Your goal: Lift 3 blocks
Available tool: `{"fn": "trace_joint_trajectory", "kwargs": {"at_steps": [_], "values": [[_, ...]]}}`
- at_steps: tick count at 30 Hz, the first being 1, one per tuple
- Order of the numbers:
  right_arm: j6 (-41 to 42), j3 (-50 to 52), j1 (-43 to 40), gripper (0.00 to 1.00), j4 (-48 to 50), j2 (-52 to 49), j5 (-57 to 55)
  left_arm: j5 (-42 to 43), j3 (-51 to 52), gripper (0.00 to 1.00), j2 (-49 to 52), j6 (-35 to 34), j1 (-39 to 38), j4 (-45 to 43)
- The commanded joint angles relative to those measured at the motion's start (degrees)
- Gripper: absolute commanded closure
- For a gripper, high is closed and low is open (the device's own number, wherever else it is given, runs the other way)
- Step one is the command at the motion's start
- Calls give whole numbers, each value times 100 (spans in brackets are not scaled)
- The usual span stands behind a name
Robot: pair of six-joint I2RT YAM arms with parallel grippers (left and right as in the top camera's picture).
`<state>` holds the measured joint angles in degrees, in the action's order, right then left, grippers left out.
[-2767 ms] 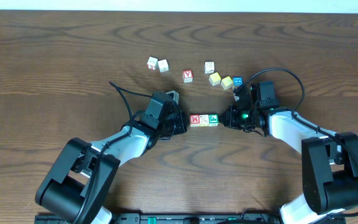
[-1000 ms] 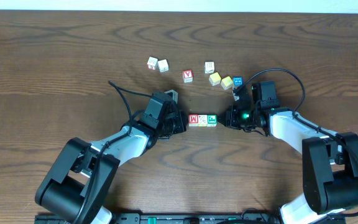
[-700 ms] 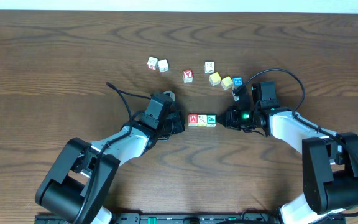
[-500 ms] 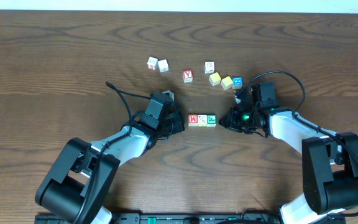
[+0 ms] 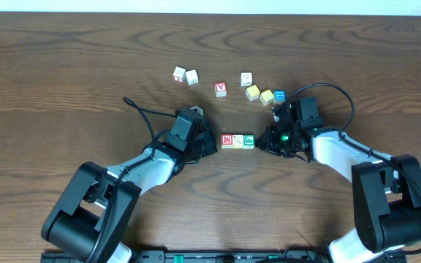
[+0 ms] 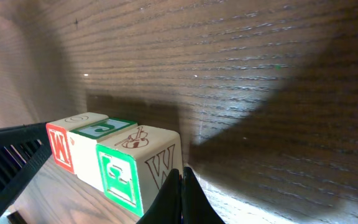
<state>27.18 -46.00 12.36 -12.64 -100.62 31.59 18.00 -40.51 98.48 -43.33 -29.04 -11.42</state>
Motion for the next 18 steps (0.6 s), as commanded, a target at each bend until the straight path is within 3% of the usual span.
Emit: {"fn": "trace_joint_trajectory", "kwargs": {"at_steps": [1, 18], "values": [[111, 31, 48, 99, 22, -22, -9, -55, 11, 93, 37, -94, -20, -9], [105, 31, 50, 99, 70, -22, -9, 243, 11, 93, 286, -369, -31, -345]]}}
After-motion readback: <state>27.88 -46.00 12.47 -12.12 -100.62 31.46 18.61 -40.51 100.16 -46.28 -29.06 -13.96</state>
